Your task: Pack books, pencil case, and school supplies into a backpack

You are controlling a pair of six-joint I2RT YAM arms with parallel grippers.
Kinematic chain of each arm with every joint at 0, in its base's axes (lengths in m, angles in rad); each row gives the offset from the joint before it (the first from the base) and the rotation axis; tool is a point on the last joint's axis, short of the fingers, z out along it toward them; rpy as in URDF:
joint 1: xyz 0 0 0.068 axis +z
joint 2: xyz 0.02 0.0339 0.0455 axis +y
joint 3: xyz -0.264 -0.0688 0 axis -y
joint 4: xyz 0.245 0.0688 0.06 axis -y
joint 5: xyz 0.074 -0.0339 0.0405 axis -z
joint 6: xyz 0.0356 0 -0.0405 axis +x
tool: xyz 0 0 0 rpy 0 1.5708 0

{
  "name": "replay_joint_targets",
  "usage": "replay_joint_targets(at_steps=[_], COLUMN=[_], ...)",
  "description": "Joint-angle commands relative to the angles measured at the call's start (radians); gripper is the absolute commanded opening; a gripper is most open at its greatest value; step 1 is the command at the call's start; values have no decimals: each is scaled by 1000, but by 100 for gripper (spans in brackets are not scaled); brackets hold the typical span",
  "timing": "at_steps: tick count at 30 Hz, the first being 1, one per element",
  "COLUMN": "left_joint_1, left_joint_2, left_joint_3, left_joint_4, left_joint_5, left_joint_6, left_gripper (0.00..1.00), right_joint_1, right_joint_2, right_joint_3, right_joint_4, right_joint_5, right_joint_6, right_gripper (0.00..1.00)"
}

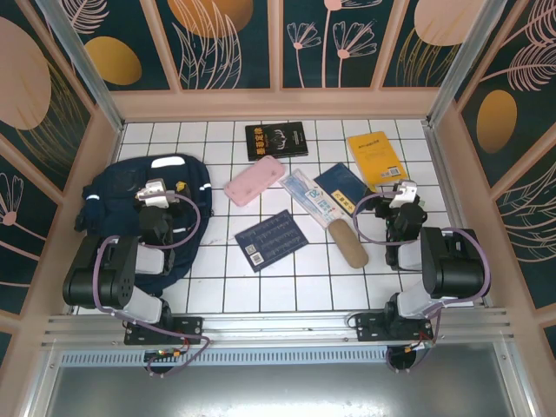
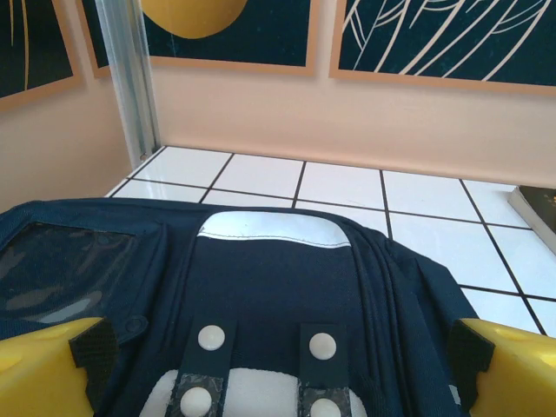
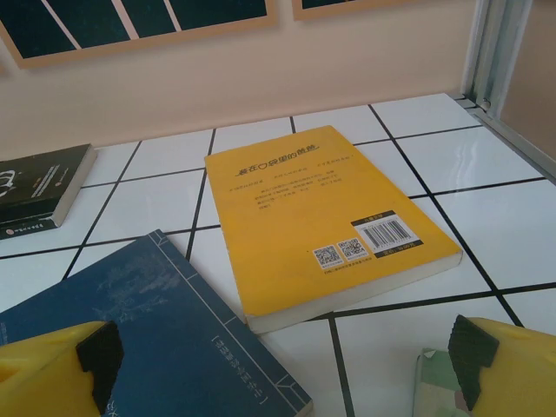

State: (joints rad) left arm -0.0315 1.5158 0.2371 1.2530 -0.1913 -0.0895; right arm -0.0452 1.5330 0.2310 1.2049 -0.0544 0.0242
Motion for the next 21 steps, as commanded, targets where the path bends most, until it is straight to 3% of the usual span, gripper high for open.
replay_joint_targets(at_steps=[1, 21], left_joint_1=[7, 7], left_joint_2=[4, 4], left_joint_3=[-9, -6], left_joint_4=[34, 28], left_joint_5=[-2, 1], left_joint_6=[14, 13], left_gripper=[99, 99], right_joint_1=[-5, -4], right_joint_2=[4, 3], right_joint_3=[19, 19], right_joint_4=[8, 9], right_joint_5=[-19, -16], right_joint_6=[-10, -10], right_gripper=[99, 99])
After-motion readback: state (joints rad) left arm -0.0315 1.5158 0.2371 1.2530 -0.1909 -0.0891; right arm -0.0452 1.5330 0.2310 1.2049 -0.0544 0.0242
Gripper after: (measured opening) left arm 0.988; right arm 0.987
